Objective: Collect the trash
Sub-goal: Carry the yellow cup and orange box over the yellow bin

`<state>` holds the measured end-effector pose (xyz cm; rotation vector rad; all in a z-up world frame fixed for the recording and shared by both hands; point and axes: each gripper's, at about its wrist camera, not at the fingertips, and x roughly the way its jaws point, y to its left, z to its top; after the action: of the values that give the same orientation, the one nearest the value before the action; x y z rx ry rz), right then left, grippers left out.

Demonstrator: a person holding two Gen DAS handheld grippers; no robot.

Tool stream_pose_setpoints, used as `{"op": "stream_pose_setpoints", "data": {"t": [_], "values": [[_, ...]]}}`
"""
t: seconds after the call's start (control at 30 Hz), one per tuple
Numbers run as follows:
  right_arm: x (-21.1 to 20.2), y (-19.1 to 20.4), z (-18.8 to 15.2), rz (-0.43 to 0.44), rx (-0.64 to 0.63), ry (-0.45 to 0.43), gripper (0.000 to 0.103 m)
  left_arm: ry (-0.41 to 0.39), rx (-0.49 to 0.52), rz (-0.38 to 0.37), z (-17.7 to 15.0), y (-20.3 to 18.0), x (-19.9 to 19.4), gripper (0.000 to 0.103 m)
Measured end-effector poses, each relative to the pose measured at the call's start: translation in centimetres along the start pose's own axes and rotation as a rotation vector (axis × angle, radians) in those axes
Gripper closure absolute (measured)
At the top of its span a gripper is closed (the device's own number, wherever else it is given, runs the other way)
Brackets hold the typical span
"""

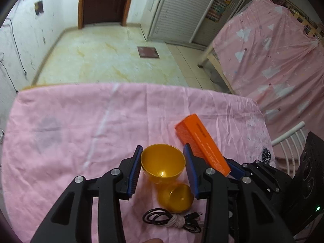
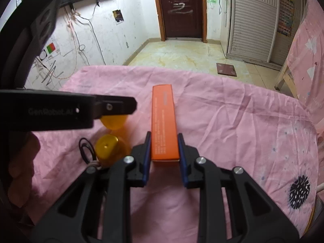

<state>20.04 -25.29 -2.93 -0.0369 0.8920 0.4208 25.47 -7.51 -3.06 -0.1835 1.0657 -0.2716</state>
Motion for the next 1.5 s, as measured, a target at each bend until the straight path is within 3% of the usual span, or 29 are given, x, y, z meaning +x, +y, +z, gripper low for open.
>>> {"op": "stream_pose_setpoints", "data": {"t": [0.43,0.7,0.97,1.27,1.5], "values": [[-3.1,-2.3,0.2,-0.012,0.052,-0.076,0.081,-0.080,0.062,0.062,0.5,-2.2,-3.6,0.069],[-6.2,-5.6,-1.0,-0.034,0.105,-0.128,0.081,-0.109,0.107,0.077,0.4,-6.1,-4.5,0.069],[-10.6,-11.1,-3.4,-0.077,0.187,-0.201,0.081,-0.126,0.176,0.076,-0.1,-11.9,-5.0,0.069],[-16.1,-18.4,-8.4,-0.139,0.325,-0.290,0.080,-0.136,0.291,0.052,-2.3,-20.8,-4.8,0.069],[-18.7,-21.8,-11.7,-0.181,0.392,-0.327,0.080,-0.124,0.364,0.026,-4.2,-26.3,-4.0,0.069]]}}
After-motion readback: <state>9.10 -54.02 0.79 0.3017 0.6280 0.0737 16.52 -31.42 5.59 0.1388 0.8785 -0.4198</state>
